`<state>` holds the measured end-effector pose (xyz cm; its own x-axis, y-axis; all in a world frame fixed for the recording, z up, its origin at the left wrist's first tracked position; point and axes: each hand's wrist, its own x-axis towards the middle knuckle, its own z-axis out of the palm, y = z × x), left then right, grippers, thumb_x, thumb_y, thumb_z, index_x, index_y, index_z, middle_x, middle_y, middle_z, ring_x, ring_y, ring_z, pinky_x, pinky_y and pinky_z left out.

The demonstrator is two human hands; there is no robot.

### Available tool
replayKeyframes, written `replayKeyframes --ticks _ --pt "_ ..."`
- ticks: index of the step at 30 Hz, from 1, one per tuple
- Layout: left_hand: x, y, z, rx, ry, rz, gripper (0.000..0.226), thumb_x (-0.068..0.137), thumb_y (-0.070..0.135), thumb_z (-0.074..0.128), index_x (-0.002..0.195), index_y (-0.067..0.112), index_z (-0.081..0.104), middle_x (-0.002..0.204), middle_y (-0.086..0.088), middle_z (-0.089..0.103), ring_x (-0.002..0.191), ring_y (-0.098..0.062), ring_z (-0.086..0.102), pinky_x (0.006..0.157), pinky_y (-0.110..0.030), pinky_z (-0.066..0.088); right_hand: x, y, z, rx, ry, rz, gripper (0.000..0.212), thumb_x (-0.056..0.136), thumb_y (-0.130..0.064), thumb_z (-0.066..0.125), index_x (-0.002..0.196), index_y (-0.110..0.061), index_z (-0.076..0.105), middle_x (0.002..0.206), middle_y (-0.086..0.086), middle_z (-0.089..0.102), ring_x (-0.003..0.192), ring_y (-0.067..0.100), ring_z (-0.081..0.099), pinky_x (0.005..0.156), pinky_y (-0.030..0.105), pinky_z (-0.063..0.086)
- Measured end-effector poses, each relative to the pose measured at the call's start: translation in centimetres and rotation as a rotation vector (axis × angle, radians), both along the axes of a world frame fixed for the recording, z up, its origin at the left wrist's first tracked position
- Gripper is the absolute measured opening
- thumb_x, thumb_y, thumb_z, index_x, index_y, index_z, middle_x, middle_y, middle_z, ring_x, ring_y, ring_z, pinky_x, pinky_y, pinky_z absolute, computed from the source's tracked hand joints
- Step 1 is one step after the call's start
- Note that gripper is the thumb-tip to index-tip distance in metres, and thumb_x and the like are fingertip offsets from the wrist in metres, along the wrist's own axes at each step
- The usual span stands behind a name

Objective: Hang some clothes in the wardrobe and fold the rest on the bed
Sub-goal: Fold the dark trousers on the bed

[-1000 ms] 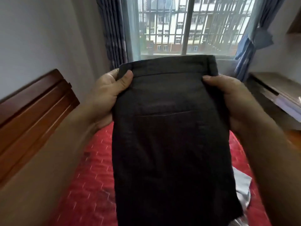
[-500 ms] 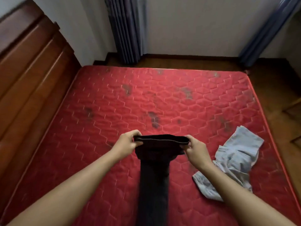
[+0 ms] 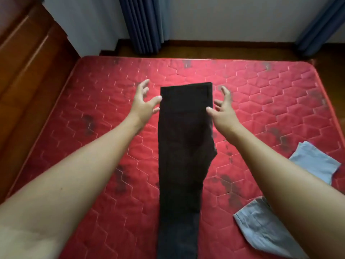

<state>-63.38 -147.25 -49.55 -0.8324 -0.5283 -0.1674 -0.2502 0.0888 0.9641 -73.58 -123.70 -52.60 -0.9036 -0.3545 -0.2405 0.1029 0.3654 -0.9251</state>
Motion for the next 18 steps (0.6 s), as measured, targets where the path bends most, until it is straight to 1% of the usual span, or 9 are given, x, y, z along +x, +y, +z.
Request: replayKeyframes --ticks 2,4,6,8,9,11,13,16,18 --pt "-0.1 0.2 -3.6 0.008 -0.055 0.064 0.055 0.094 0.017 0.065 0.140 0.039 0.043 0.144 -0.003 0.044 0.113 -0.013 0.059 0.089 -0.037 0.060 0.4 -0.6 -3.1 0.022 0.010 -0.036 0.075 0.095 -0.017 0.062 0.155 -0.035 0.022 0.129 0.006 0.052 0.109 0.011 0.058 0.097 0.029 0.045" --pt "2.8 1.6 -9.4 -0.021 -0.198 0.081 0.054 0.095 0.013 0.065 0.143 0.025 0.045 0.140 -0.008 0.050 0.096 -0.010 0.060 0.086 -0.038 0.057 3.2 0.5 -8.3 0.119 -0.038 -0.032 0.066 0.095 -0.016 0.063 0.152 -0.025 0.033 0.127 0.012 0.057 0.112 0.024 0.060 0.103 0.037 0.046" --pt "7.6 3.5 -15.9 -0.038 -0.356 0.056 0.052 0.093 0.008 0.067 0.142 0.016 0.049 0.135 -0.015 0.054 0.081 -0.011 0.056 0.071 -0.023 0.054 7.7 3.2 -14.3 0.257 -0.146 0.003 0.056 0.096 -0.014 0.064 0.148 -0.014 0.042 0.128 0.019 0.060 0.116 0.032 0.060 0.105 0.038 0.044" --pt "13.3 5.6 -22.2 -0.044 -0.521 -0.002 0.052 0.092 0.006 0.069 0.139 0.009 0.050 0.130 -0.021 0.057 0.080 -0.013 0.054 0.062 -0.008 0.044 13.0 6.6 -20.1 0.414 -0.294 0.056 0.051 0.097 -0.019 0.064 0.144 -0.012 0.046 0.130 0.019 0.062 0.115 0.030 0.060 0.098 0.031 0.043" --pt "16.1 6.6 -25.1 -0.041 -0.607 -0.039 0.053 0.091 0.007 0.071 0.139 0.008 0.050 0.129 -0.021 0.057 0.088 -0.015 0.056 0.069 -0.009 0.045 15.6 8.3 -22.8 0.477 -0.372 0.084 0.051 0.097 -0.022 0.064 0.144 -0.013 0.046 0.131 0.018 0.061 0.115 0.029 0.059 0.097 0.031 0.043" --pt "21.6 8.6 -30.3 -0.022 -0.762 -0.128 0.058 0.089 0.012 0.074 0.141 0.009 0.049 0.131 -0.021 0.057 0.108 -0.020 0.056 0.092 -0.023 0.046 20.5 11.2 -27.7 0.552 -0.512 0.122 0.054 0.096 -0.029 0.065 0.144 -0.015 0.045 0.132 0.017 0.060 0.117 0.029 0.059 0.099 0.034 0.045" --pt "26.1 10.5 -34.3 0.016 -0.883 -0.207 0.063 0.088 0.016 0.076 0.144 0.011 0.046 0.134 -0.019 0.055 0.118 -0.025 0.056 0.103 -0.034 0.045 24.6 13.1 -31.6 0.571 -0.602 0.108 0.052 0.095 -0.032 0.068 0.140 -0.016 0.048 0.129 0.015 0.061 0.117 0.029 0.059 0.101 0.038 0.046" --pt "30.9 12.7 -38.3 0.022 -0.923 -0.203 0.058 0.086 0.015 0.078 0.137 0.009 0.053 0.129 -0.018 0.056 0.117 -0.029 0.058 0.106 -0.038 0.045 29.6 14.3 -35.6 0.511 -0.686 0.051 0.040 0.092 -0.025 0.073 0.126 -0.013 0.056 0.119 0.011 0.067 0.109 0.026 0.063 0.102 0.043 0.048" --pt "32.6 13.8 -39.7 -0.022 -0.885 -0.163 0.044 0.083 0.010 0.078 0.123 0.007 0.060 0.114 -0.015 0.062 0.106 -0.030 0.062 0.100 -0.038 0.048 32.3 14.1 -37.1 0.455 -0.724 -0.007 0.031 0.089 -0.018 0.075 0.115 -0.012 0.058 0.108 0.012 0.070 0.098 0.028 0.066 0.095 0.046 0.052"
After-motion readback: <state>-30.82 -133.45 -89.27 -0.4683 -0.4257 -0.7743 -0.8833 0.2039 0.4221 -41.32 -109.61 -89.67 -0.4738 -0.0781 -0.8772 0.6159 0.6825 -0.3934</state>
